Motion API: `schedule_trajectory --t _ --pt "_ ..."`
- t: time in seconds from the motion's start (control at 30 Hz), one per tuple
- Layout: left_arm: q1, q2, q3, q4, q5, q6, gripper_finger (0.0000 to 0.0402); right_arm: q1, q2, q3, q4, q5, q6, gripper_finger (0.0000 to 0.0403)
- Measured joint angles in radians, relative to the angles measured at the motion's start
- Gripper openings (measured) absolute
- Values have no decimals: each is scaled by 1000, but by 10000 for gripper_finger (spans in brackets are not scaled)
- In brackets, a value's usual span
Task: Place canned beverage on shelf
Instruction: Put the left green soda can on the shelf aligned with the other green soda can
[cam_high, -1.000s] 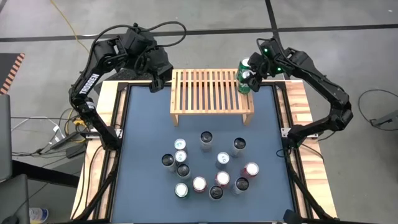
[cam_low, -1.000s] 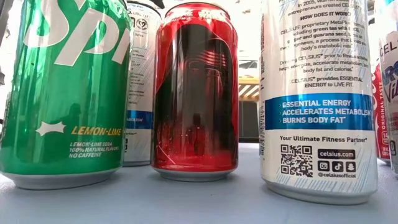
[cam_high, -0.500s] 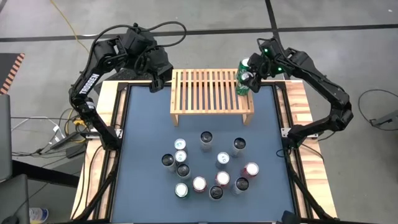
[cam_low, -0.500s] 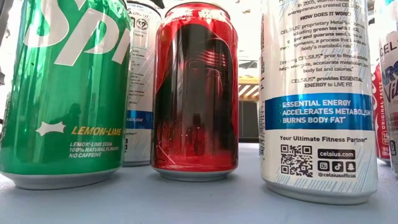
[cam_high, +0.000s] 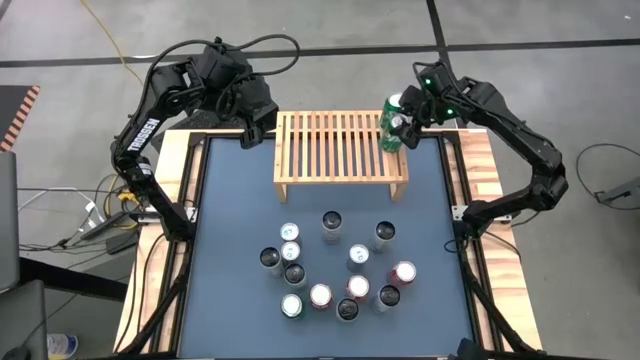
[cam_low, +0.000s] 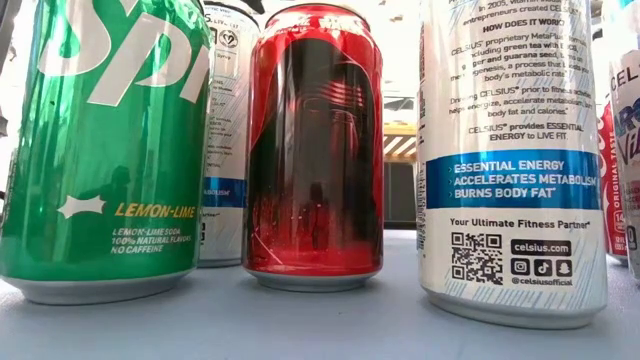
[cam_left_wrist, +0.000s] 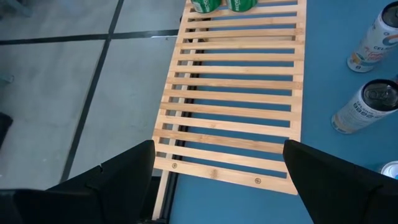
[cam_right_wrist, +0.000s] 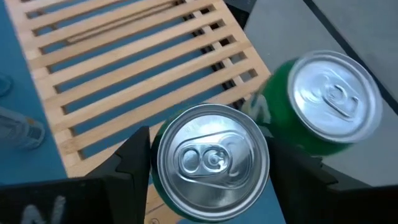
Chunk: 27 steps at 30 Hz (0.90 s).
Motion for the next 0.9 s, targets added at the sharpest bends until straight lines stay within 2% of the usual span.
schedule_trajectory --t 0.3,0.43,0.9 --pt "0 0 0 0 0 -14 343 31 0 0 3 26 -8 211" --pt "0 0 0 0 0 -15 343 31 0 0 1 25 -9 207" --pt "0 0 0 0 0 -16 343 32 2 14 -23 17 -6 291"
